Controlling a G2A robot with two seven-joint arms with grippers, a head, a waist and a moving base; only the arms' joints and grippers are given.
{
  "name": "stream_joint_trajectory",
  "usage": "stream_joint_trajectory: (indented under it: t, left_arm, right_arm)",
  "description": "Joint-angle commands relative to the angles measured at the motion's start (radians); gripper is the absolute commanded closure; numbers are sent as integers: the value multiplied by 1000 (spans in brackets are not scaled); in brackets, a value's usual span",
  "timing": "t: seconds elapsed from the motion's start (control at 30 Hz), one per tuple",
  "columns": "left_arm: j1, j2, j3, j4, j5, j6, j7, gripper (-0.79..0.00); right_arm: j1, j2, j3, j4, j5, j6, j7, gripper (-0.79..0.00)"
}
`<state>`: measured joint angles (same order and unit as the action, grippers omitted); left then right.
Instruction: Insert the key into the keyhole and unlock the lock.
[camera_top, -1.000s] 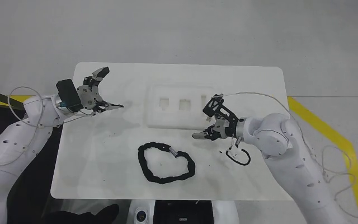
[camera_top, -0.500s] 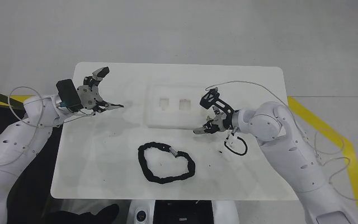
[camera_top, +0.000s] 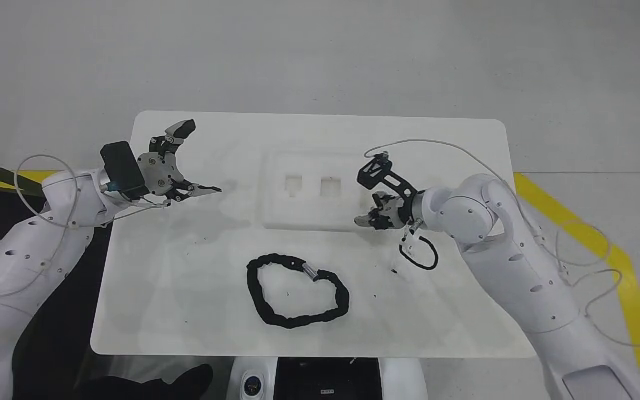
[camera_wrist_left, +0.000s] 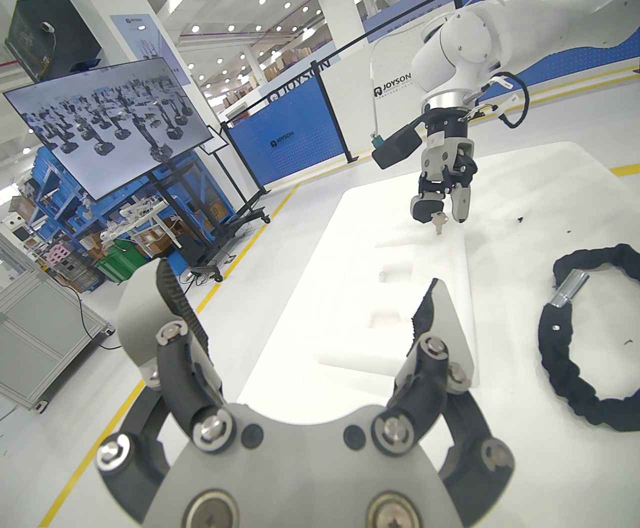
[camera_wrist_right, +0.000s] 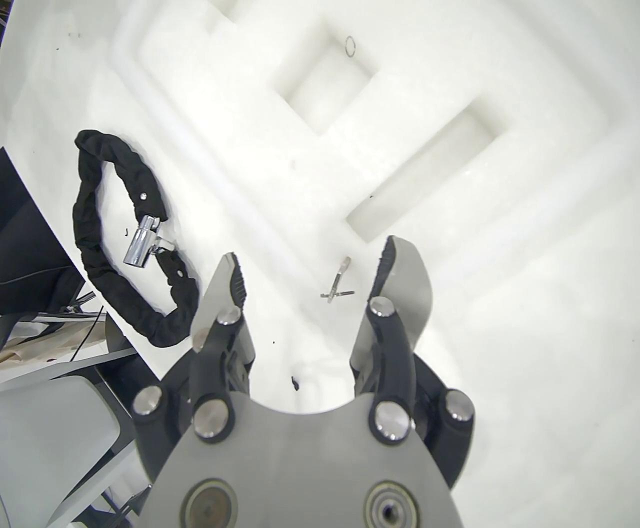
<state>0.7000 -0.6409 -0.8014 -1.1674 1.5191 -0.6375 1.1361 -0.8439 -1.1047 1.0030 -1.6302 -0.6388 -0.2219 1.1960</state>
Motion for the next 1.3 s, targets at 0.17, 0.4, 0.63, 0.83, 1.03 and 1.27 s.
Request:
stream_joint_trajectory:
  t: [0.17, 0.4, 0.63, 0.83, 1.03, 1.27]
  left_arm:
    - [0, 0, 0, 0, 0, 0, 0, -785]
    - [0, 0, 0, 0, 0, 0, 0, -785]
    - [0, 0, 0, 0, 0, 0, 0, -785]
    - [0, 0, 0, 0, 0, 0, 0, -785]
    - [0, 0, 0, 0, 0, 0, 0, -785]
    - [0, 0, 0, 0, 0, 0, 0, -785]
  right_arm:
    - [0, 3, -4, 0, -25, 18, 16, -271]
    - [3, 4, -8, 0, -46, 30, 15, -9]
    - [7, 5, -12, -2, -64, 34, 12, 0]
    - [18, 6, -18, -16, -105, 47, 23, 0]
    - [22, 5, -22, -20, -103, 37, 26, 0]
    - [24, 6, -19, -21, -98, 34, 23, 0]
